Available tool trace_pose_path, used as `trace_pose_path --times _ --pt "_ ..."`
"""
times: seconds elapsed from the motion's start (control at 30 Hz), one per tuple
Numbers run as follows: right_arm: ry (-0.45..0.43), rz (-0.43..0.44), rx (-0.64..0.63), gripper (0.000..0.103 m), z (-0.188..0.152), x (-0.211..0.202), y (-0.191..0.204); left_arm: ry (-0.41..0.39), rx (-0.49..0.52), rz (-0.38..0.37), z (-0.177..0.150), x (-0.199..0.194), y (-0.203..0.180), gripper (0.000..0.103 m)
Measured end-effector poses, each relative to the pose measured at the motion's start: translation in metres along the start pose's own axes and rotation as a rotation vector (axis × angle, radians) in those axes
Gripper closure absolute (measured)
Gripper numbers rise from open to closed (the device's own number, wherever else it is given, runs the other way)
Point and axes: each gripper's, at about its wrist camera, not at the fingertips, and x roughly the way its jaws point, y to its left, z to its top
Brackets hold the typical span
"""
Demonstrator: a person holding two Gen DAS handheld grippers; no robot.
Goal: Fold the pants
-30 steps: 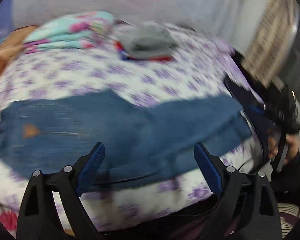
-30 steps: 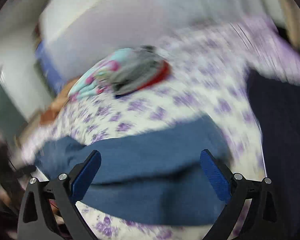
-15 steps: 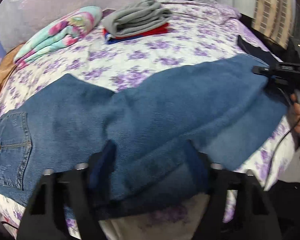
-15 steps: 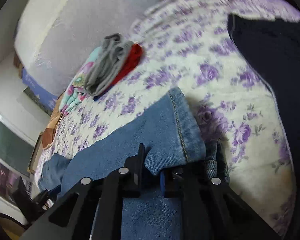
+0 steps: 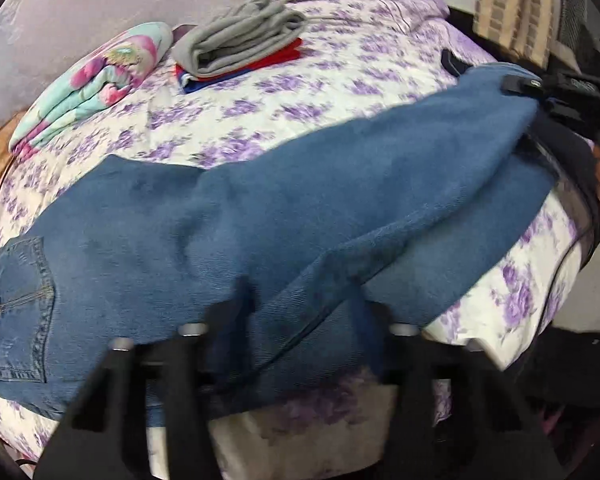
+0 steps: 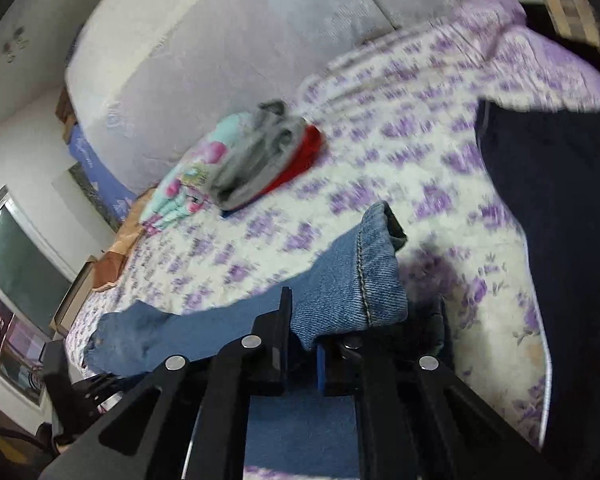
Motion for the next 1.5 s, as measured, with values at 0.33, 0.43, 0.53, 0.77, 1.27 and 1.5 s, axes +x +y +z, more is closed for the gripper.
trace_pose_path --times 0.33,0.43,0.53,0.77,1.27,1.5 --pt "0.155 -0.095 0.077 0.094 -0.073 -0.001 -0.039 0.048 0.020 -0.122 -0.022 -0.009 0.002 0.093" --pt "0.112 -0.069 0.082 0.093 -0.077 -0.005 -0.043 0.046 0.039 -0.119 -0.021 -0.013 0.000 0.093" --pt "0.128 -0.030 0.095 0.087 -0.077 -0.002 -0.048 0.067 0.042 -0.126 -0.022 -0.011 0.000 0.092" --pt "0.169 0.011 0.083 0.051 -0.069 -0.016 -0.039 0.081 -0.014 -0.184 -0.030 -0.018 0.010 0.088" --pt "0.145 -0.267 -0.102 0.037 -0.044 -0.004 0.002 0.061 -0.238 -0.163 -0.045 -0.023 0.088 0.055" --pt "0.232 0.187 -0.251 0.009 0.030 0.075 0.120 -0.115 -0.198 -0.124 0.004 -0.058 0.103 0.024"
